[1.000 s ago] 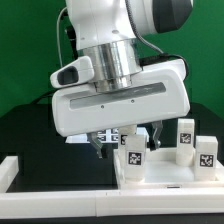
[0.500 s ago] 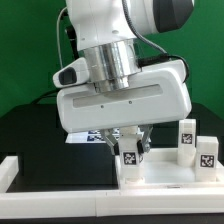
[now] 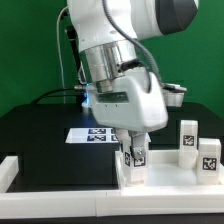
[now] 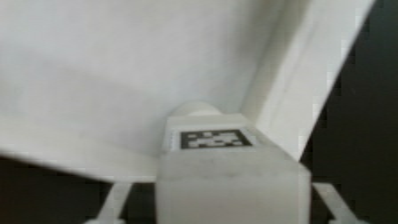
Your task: Assemble square table
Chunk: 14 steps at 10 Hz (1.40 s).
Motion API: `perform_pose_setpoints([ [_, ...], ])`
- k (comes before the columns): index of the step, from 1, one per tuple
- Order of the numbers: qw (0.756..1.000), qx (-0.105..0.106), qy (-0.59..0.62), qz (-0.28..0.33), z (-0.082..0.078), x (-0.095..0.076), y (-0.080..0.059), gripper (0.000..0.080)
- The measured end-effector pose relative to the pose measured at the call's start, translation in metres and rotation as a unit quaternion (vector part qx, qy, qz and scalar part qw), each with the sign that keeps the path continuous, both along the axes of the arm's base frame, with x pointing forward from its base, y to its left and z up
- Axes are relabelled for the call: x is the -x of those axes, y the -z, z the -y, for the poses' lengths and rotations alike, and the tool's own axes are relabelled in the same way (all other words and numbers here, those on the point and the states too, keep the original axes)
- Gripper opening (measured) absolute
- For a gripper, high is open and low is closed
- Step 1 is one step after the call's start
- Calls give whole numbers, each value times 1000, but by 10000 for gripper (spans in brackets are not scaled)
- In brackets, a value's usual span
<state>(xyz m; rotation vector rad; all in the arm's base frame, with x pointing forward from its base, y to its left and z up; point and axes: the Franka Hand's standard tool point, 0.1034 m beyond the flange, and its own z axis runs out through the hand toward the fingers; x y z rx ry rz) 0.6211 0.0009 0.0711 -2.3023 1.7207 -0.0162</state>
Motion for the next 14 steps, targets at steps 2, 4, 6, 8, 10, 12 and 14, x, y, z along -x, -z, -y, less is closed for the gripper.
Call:
perform_pose_setpoints([
  [2,992,-33,119,1,-1,2,1,292],
  [4,989,-43,141,-3,-2,2,1,368],
  [6,996,-31,84,1,-5,3,1,503],
  [8,991,3,-134,16,-16,-4,-5,625],
  [10,978,10,-209,26,-18,-2,-3,648],
  [12,961,20,-271,41,-18,-2,-3,649],
  [14,899,62,-430,50,-8,0,-2,649],
])
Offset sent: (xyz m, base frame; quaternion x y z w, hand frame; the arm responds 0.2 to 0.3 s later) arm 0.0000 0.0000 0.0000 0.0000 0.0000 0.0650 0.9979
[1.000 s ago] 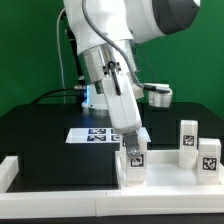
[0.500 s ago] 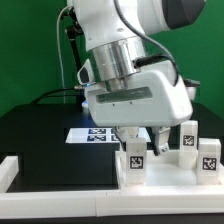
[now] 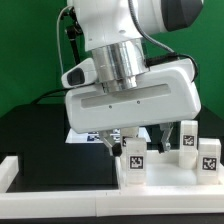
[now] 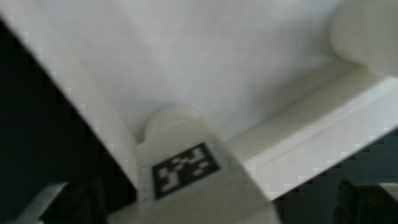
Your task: Assemble square table
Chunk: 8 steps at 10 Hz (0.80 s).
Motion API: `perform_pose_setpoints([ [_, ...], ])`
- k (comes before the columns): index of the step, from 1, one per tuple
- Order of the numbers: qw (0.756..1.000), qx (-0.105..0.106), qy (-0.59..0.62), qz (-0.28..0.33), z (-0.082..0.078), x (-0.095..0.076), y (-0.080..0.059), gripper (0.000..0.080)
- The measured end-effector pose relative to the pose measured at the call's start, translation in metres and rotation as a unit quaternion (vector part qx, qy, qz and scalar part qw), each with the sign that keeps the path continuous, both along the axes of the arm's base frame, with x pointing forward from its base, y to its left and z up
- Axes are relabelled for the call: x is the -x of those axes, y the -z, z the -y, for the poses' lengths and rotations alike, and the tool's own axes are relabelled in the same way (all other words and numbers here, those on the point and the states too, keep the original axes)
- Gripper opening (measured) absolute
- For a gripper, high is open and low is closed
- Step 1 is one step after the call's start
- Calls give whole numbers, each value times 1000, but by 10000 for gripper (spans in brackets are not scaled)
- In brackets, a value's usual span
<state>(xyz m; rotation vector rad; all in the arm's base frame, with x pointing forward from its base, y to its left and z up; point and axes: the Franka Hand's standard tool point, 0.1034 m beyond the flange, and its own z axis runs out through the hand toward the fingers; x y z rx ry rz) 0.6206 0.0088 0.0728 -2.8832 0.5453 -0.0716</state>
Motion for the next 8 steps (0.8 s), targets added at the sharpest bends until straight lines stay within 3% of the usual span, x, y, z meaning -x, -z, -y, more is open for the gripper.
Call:
perform_pose_setpoints([
  [1,990,49,-133,10,-3,-3,2,649],
  [2,987,55,-152,9,-8,-1,6,649],
  [3,988,50,-142,8,-8,-1,6,649],
  [4,989,50,-138,8,-9,-1,7,536],
  [5,990,50,-134,7,-8,-1,7,369],
  [6,995,50,-88,0,-1,-1,7,369],
  [7,997,48,-63,-5,0,0,8,292],
  [8,999,44,-21,-11,1,0,8,290],
])
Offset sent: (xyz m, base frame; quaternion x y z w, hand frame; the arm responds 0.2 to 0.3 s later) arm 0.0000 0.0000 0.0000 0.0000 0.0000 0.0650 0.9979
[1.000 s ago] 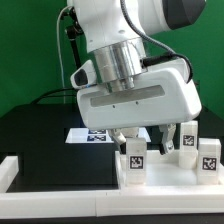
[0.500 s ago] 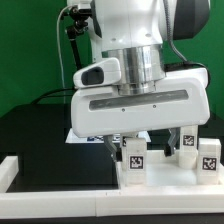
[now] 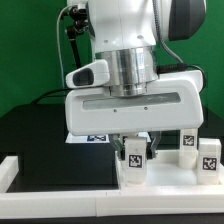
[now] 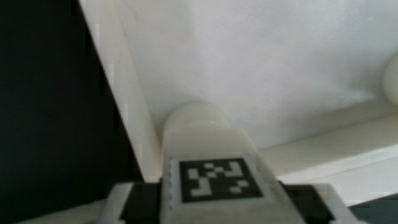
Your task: Assemble square table
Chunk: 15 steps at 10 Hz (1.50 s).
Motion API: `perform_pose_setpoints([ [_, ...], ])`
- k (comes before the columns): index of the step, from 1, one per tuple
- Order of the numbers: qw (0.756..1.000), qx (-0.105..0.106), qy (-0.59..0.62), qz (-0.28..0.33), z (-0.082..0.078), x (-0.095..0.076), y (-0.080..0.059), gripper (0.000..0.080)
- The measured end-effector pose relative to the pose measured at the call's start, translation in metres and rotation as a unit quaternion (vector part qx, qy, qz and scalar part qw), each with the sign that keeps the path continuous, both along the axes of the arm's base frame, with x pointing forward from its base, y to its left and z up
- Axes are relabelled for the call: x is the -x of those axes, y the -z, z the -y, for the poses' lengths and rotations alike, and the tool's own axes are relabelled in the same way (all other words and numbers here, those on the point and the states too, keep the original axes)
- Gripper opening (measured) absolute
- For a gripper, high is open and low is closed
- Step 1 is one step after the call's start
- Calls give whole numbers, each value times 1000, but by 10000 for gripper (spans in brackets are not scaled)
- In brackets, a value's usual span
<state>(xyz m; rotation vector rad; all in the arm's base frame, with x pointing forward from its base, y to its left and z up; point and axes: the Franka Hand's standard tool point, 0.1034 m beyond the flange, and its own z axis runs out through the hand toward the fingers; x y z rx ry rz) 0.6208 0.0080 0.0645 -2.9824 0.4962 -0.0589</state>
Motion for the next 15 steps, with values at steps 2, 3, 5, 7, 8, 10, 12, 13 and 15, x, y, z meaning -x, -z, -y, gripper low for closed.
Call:
perform_pose_setpoints([
  [2,998,-8,69,-7,0,0,0,290],
  [3,992,-14,122,-13,1,0,0,288],
  [5,955,-45,291,-24,2,-1,1,288],
  [7,897,-82,433,-42,1,0,3,288],
  [8,871,-95,479,-51,1,-1,3,288],
  [10,862,-97,496,-51,0,-1,3,288],
  [12,889,-88,448,-43,-10,1,5,510],
  [13,931,-80,355,-32,-7,0,2,510],
  [15,982,-48,184,-1,-4,-7,-4,623],
])
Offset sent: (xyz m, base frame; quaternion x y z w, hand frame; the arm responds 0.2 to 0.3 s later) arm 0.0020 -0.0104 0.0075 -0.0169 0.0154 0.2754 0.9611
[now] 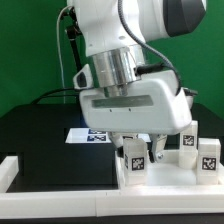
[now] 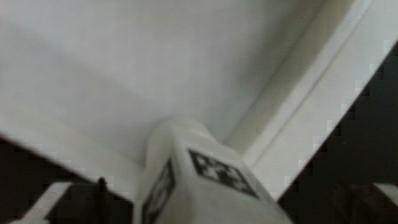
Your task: Assemble square table
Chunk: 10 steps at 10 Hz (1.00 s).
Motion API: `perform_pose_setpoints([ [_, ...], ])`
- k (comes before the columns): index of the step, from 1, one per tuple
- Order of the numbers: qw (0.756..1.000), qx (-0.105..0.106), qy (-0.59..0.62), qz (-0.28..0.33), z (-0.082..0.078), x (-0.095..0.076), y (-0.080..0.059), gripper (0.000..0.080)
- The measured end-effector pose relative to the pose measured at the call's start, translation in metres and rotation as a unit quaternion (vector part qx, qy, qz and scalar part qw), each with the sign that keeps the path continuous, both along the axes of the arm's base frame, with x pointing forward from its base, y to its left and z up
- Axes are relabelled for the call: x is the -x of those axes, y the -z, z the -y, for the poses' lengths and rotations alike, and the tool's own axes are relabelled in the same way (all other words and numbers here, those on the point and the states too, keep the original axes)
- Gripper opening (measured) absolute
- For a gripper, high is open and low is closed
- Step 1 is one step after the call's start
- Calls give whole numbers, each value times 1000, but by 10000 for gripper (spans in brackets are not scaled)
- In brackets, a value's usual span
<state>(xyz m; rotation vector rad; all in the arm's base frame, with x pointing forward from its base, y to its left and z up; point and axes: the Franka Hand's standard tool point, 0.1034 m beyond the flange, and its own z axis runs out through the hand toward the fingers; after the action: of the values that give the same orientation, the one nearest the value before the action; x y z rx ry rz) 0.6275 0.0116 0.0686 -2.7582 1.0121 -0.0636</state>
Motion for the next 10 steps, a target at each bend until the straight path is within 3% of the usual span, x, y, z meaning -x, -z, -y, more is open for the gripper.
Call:
perform_pose_setpoints([
  [4,990,16,-140,24,3,1,1,649],
  [6,944,61,-320,44,15,-3,-4,649],
  [7,919,81,-381,52,8,-5,-4,649],
  [10,926,80,-366,52,8,-5,-3,629],
])
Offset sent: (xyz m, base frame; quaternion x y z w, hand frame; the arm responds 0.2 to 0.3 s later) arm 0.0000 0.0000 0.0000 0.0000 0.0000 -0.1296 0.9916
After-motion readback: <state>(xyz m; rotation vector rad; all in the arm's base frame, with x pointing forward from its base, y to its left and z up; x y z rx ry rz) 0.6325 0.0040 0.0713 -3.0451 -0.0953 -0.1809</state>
